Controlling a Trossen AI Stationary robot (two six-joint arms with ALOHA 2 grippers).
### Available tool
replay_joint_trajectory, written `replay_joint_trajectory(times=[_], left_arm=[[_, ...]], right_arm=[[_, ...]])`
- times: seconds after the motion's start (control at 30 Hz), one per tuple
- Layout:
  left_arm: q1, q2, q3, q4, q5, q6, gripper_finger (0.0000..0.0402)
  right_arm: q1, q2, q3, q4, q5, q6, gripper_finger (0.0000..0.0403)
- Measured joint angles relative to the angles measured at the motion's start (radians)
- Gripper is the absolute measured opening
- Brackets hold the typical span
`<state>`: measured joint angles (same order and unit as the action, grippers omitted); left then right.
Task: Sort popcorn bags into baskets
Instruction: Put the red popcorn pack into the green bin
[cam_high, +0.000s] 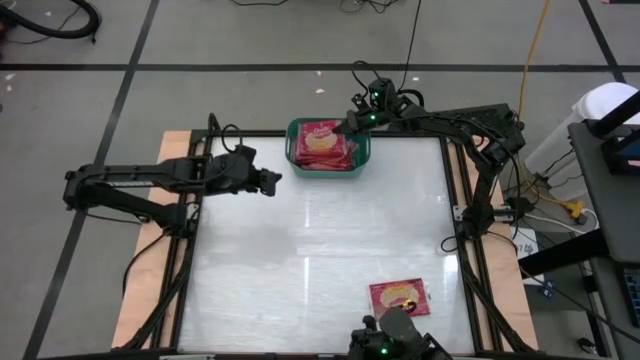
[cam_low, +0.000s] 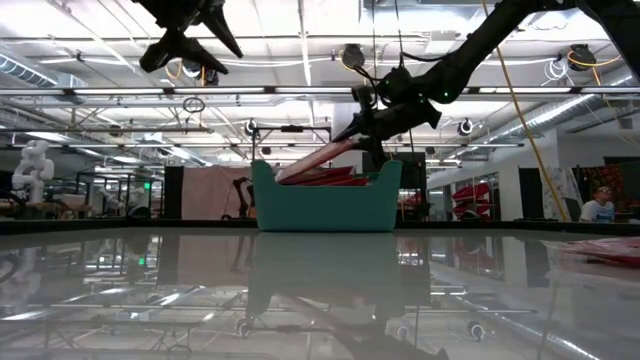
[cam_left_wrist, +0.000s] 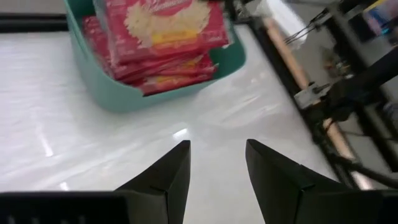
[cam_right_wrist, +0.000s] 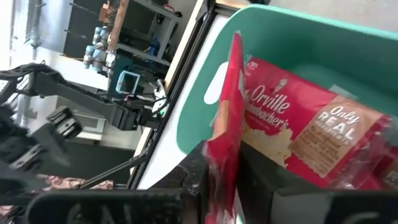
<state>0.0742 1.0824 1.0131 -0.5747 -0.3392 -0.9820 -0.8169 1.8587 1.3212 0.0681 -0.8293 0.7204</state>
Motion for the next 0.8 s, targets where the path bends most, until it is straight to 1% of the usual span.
replay_joint_trajectory(times=[0.17,0.23,0.4,0.57,0.67,0.8], left_arm=[[0.0,0.007,0.001,0.01,0.002,-0.06,0.0156],[0.0,0.005,0.001,0.052,0.009,-0.075,0.0156],[0.0,0.005,0.001,0.141,0.017,-0.039,0.0156],[0.0,0.006,0.001,0.166,0.018,-0.037,0.0157],[0.0,0.002,0.001,0.172,0.02,-0.031,0.0157],[0.0,-0.005,0.001,0.188,0.031,0.022,0.0156]], right_arm=[[0.0,0.0,0.0,0.02,0.02,0.0,0.0082],[0.0,0.0,0.0,0.019,0.02,0.0,0.0091],[0.0,-0.003,0.0,0.016,0.019,0.004,0.0112],[-0.007,-0.04,0.0,0.008,0.017,0.016,0.0118],[-0.008,-0.07,0.0,-0.048,0.024,0.008,0.0118],[-0.008,-0.12,0.0,-0.156,0.071,-0.033,0.0118]])
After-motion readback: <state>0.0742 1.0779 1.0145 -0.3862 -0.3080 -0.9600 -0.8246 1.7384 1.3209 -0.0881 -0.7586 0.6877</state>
